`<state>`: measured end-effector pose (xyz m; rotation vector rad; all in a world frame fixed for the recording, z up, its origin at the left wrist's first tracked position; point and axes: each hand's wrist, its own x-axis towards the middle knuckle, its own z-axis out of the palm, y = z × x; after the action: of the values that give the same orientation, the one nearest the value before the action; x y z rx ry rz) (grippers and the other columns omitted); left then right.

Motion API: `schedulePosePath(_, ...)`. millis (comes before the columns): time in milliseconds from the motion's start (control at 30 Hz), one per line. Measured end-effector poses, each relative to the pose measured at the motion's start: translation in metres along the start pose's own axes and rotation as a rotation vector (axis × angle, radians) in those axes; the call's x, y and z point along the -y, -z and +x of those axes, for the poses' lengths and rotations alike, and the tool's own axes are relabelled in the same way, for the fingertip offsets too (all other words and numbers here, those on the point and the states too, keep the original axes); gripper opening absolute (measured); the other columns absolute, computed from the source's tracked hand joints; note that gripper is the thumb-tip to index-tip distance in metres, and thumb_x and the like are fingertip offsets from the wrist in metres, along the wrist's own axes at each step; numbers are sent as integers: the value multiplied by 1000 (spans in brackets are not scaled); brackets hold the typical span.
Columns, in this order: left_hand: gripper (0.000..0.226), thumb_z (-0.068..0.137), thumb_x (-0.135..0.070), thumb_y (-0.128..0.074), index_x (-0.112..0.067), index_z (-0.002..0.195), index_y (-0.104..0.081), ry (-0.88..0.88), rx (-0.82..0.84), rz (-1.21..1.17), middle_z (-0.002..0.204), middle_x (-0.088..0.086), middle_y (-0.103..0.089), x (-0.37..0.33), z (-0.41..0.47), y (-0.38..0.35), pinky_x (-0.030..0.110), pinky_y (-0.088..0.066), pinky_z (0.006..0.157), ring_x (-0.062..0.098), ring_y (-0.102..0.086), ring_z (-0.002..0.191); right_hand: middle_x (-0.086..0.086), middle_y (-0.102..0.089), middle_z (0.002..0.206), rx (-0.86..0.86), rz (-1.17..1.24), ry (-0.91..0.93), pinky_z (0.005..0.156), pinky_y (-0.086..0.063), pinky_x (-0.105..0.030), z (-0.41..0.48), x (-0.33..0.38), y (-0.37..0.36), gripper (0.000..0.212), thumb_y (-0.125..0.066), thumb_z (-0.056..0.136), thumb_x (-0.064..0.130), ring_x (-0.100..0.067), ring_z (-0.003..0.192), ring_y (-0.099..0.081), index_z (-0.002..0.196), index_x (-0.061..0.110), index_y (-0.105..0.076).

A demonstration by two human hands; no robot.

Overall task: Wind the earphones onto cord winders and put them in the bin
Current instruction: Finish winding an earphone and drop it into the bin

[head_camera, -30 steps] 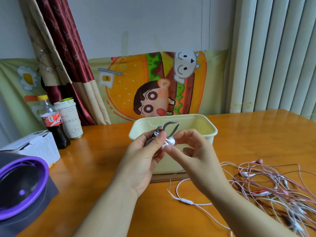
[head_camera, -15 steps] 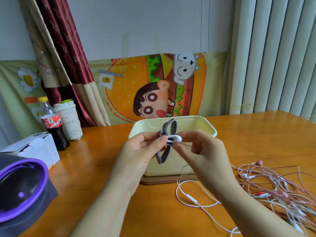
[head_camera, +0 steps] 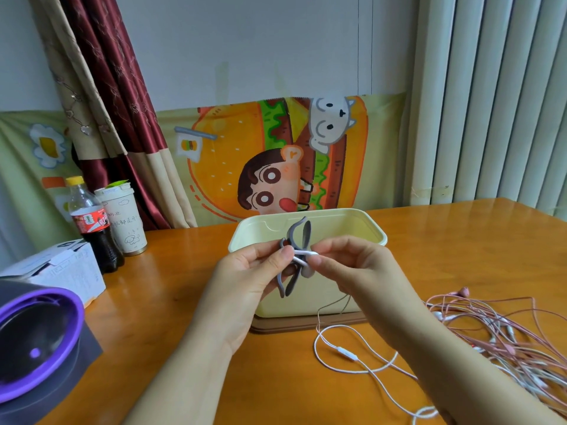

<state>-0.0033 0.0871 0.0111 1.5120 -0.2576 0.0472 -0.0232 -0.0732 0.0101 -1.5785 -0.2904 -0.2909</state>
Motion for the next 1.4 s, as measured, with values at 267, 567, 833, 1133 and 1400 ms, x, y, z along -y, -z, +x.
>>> schedulePosePath(267, 38, 67, -36, -68, -17, 100, -74, -6, -24, -29, 90, -1, -77, 1, -1, -3, 28, -50, 85, 6, -71, 82, -1, -65, 68, 80, 135, -143, 52, -34, -18, 3, -2, 6, 13, -72, 72, 22, -8, 56, -41, 82, 14, -71)
schedulePosePath(567, 34, 66, -41, -69, -23, 93, -79, 11, -76, -105, 93, 1, -76, 6, -2, -8, 31, -49, 84, 10, -69, 86, 5, -69, 77, -28, -203, 119, 54, -42, -16, 5, -1, 6, 13, -75, 76, 26, -2, 58, -47, 86, 21, -70)
schedulePosePath(833, 32, 62, -41, -72, -26, 89, -80, 15, -15, -110, 93, 0, -76, 8, -3, -9, 32, -50, 88, 7, -69, 84, -1, -72, 80, -32, -175, 136, 65, -47, -41, 6, -6, 8, 7, -73, 80, 20, -36, 70, -53, 86, 20, -70)
schedulePosePath(1133, 35, 68, -34, -68, -20, 99, -76, 24, 0, -106, 97, 2, -76, 9, -1, -7, 26, -48, 78, 9, -70, 86, 15, -60, 58, 40, -144, 62, 50, -36, -11, 6, -5, 11, 30, -63, 72, 42, 3, 53, -47, 87, 18, -74)
schedulePosePath(1400, 43, 68, -37, -69, -21, 107, -72, -10, 5, -59, 102, 0, -76, 10, -2, -10, 31, -50, 88, 14, -70, 99, 9, -68, 64, 54, -146, -4, 51, -41, -10, 7, 2, 17, 16, -71, 78, 25, 1, 53, -57, 89, 12, -71)
